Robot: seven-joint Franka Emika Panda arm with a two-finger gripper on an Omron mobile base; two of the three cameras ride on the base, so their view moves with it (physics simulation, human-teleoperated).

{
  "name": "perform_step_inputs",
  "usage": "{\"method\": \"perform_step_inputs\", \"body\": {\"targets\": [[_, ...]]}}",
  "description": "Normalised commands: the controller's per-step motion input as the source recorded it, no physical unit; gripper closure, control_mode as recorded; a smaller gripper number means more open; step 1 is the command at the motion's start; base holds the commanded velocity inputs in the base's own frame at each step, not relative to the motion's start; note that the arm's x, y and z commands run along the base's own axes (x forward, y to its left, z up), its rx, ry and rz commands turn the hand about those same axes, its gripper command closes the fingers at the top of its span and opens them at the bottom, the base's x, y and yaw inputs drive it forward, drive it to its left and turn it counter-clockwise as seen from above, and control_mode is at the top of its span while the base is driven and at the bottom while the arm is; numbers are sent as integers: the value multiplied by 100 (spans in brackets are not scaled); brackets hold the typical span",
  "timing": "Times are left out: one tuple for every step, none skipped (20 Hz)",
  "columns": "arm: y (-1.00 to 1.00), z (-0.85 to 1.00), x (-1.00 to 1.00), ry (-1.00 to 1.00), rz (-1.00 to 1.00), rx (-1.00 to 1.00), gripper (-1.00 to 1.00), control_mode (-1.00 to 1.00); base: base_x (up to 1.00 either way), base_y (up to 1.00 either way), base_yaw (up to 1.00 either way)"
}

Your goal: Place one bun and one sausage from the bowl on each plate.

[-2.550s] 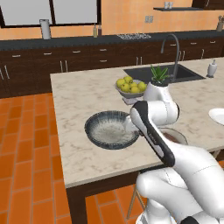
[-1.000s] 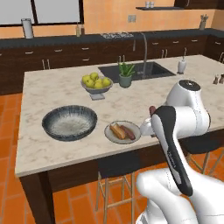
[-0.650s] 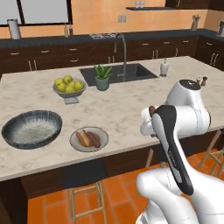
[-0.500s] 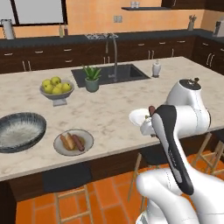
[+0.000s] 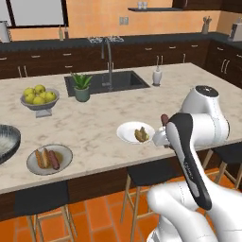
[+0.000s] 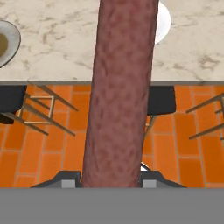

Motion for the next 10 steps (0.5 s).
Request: {"method": "perform_step_inputs", "body": {"targets": [[0, 0, 0, 0, 0, 0, 100, 100, 22, -27, 17], [0, 0, 0, 0, 0, 0, 100, 100, 25, -26, 17], [0, 0, 0, 0, 0, 0, 100, 100, 37, -26, 17], [0, 0, 0, 0, 0, 0, 100, 100, 50, -26, 17], [0, 0, 0, 0, 0, 0, 100, 100, 59, -23, 17], [0, 0, 0, 0, 0, 0, 100, 100, 59, -24, 17], [0, 0, 0, 0, 0, 0, 100, 100, 57, -24, 17], [0, 0, 0, 0, 0, 0, 100, 100, 55, -25, 17], [0, 0, 0, 0, 0, 0, 100, 100, 56, -25, 15], [0, 0, 0, 0, 0, 0, 100, 100, 59, -17, 13]]}}
